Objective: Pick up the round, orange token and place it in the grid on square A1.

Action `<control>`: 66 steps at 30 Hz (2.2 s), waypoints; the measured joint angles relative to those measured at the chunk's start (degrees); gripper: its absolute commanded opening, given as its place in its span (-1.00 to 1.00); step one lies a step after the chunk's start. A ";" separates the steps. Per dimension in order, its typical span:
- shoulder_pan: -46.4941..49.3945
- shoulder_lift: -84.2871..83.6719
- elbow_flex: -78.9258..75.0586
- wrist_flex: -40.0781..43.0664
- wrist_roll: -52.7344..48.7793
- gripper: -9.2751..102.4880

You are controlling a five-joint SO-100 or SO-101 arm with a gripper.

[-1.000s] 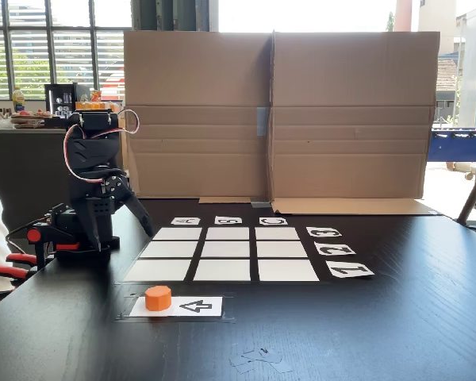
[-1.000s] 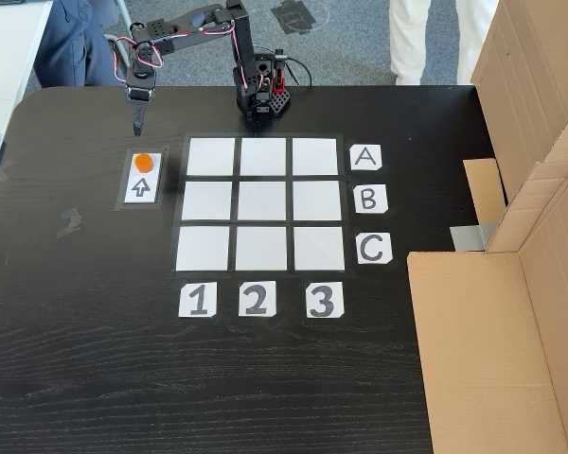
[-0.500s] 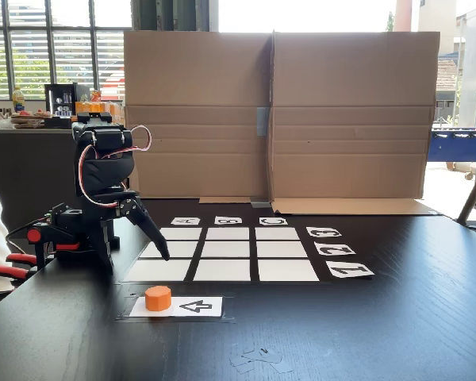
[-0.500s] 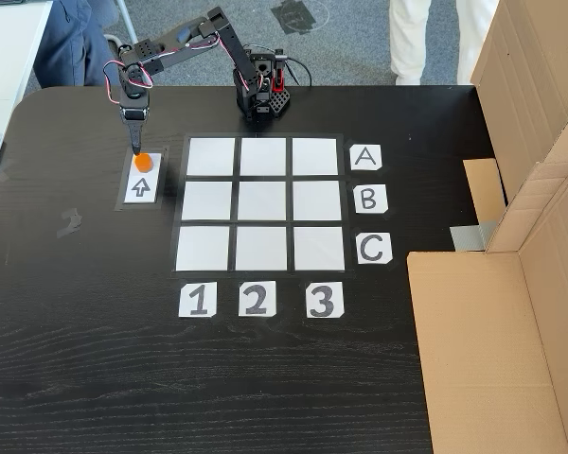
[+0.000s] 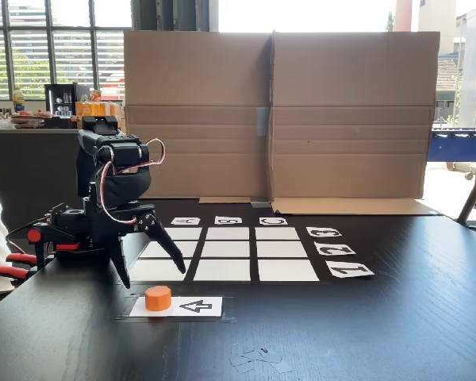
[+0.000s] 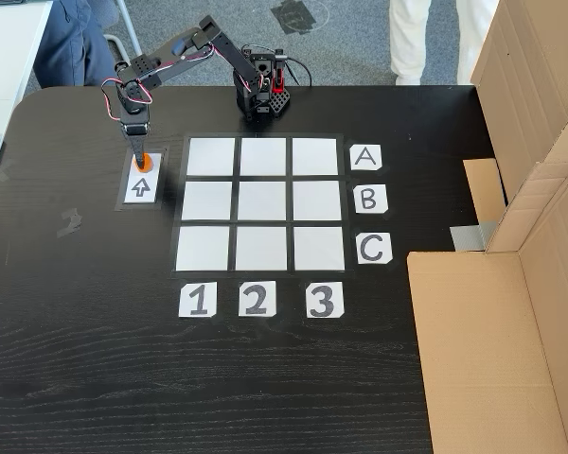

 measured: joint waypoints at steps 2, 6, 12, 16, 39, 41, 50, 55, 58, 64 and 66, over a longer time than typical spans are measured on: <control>0.00 -1.49 -0.70 0.00 0.00 -0.15; -0.35 -3.34 -1.76 0.00 0.35 -0.15; -1.41 -4.92 -2.29 0.00 0.35 -0.15; -2.20 -5.54 -2.29 0.00 0.35 -0.16; -2.46 -6.86 -3.60 0.00 0.35 -0.34; -2.46 -6.94 -3.60 0.00 0.35 -0.36; -2.46 -7.29 -4.04 0.00 0.35 -0.42; -2.46 -7.29 -4.04 0.00 0.35 -0.45; -2.46 -7.29 -4.04 0.00 0.35 -0.50; -2.46 -7.65 -4.66 -0.09 0.35 -0.56; -2.46 -7.65 -4.75 -0.09 0.35 -0.58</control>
